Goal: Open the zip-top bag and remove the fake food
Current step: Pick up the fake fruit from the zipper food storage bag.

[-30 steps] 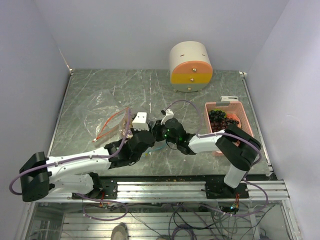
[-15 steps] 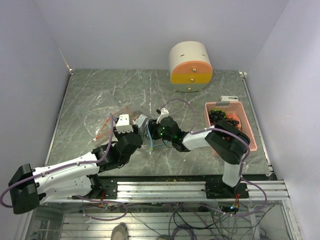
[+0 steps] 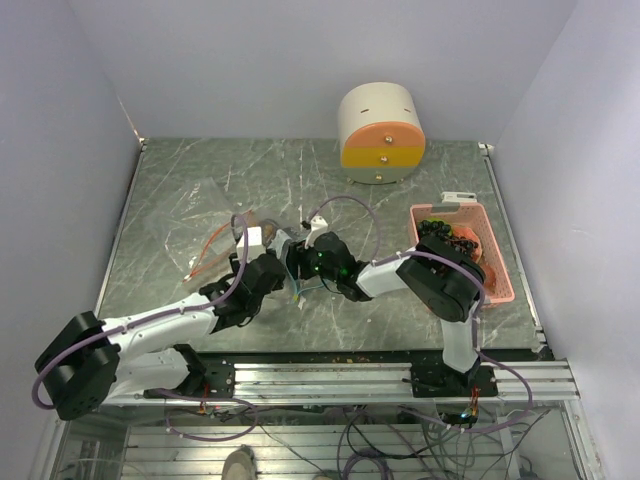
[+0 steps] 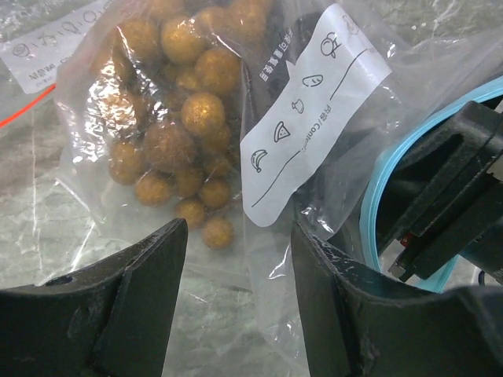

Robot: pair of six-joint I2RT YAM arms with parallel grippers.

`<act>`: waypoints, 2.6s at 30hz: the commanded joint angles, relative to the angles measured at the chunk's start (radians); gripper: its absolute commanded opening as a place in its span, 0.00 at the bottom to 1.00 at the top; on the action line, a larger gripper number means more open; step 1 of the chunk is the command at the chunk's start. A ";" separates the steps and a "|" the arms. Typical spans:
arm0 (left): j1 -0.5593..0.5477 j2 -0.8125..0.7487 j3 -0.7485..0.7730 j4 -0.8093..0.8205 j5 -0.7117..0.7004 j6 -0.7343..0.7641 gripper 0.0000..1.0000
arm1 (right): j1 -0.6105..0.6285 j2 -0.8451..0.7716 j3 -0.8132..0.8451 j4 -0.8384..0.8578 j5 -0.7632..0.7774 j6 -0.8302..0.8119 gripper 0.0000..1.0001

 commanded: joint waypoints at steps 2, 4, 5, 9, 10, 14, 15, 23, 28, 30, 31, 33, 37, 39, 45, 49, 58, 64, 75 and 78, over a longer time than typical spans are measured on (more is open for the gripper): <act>0.032 0.044 -0.025 0.105 0.093 0.016 0.63 | 0.003 0.029 -0.008 0.019 -0.037 -0.037 0.46; 0.038 0.051 -0.038 0.125 0.098 0.016 0.62 | 0.003 0.020 -0.020 0.036 -0.058 -0.032 0.39; 0.042 0.053 -0.043 0.128 0.103 0.014 0.62 | 0.003 0.013 -0.027 0.042 -0.062 -0.031 0.35; 0.048 0.053 -0.047 0.133 0.115 0.016 0.60 | 0.001 -0.030 -0.060 0.059 -0.049 -0.024 0.14; 0.048 0.050 -0.046 0.131 0.116 0.016 0.59 | 0.000 -0.049 -0.070 0.062 -0.042 -0.022 0.09; 0.051 0.031 -0.049 0.126 0.112 0.018 0.53 | 0.000 -0.108 -0.098 0.056 -0.012 -0.020 0.00; 0.051 0.028 -0.050 0.125 0.111 0.019 0.51 | 0.001 -0.126 -0.106 0.052 -0.004 -0.021 0.00; 0.056 0.003 -0.060 0.140 0.119 0.031 0.28 | -0.017 -0.294 -0.228 0.022 0.072 -0.027 0.00; 0.059 0.017 -0.065 0.157 0.127 0.029 0.10 | -0.031 -0.395 -0.277 -0.021 0.093 -0.051 0.00; 0.059 0.026 -0.062 0.153 0.128 0.029 0.07 | -0.038 -0.451 -0.300 -0.037 0.102 -0.054 0.00; 0.060 0.026 -0.062 0.152 0.125 0.027 0.07 | -0.040 -0.483 -0.316 -0.041 0.103 -0.054 0.00; 0.061 0.026 -0.065 0.158 0.121 0.026 0.07 | -0.049 -0.550 -0.345 -0.048 0.101 -0.053 0.00; 0.062 0.035 -0.067 0.172 0.126 0.026 0.07 | -0.077 -0.696 -0.387 -0.108 0.115 -0.053 0.00; 0.062 0.044 -0.067 0.181 0.131 0.021 0.07 | -0.093 -0.768 -0.401 -0.144 0.120 -0.052 0.00; 0.062 0.065 -0.063 0.199 0.141 0.013 0.07 | -0.132 -0.962 -0.424 -0.245 0.118 -0.059 0.00; 0.062 0.067 -0.059 0.201 0.144 0.013 0.07 | -0.147 -1.051 -0.424 -0.303 0.130 -0.065 0.00; 0.062 0.091 -0.053 0.232 0.158 0.004 0.07 | -0.159 -1.134 -0.424 -0.318 0.033 -0.040 0.00; 0.062 0.145 -0.032 0.274 0.202 -0.003 0.07 | -0.144 -0.969 -0.503 -0.115 -0.110 0.034 0.00; 0.061 0.175 -0.025 0.329 0.233 -0.019 0.07 | 0.019 -0.735 -0.496 0.038 -0.087 0.060 0.00; 0.060 0.202 -0.011 0.342 0.245 -0.021 0.07 | 0.074 -0.677 -0.464 0.054 -0.067 0.057 0.00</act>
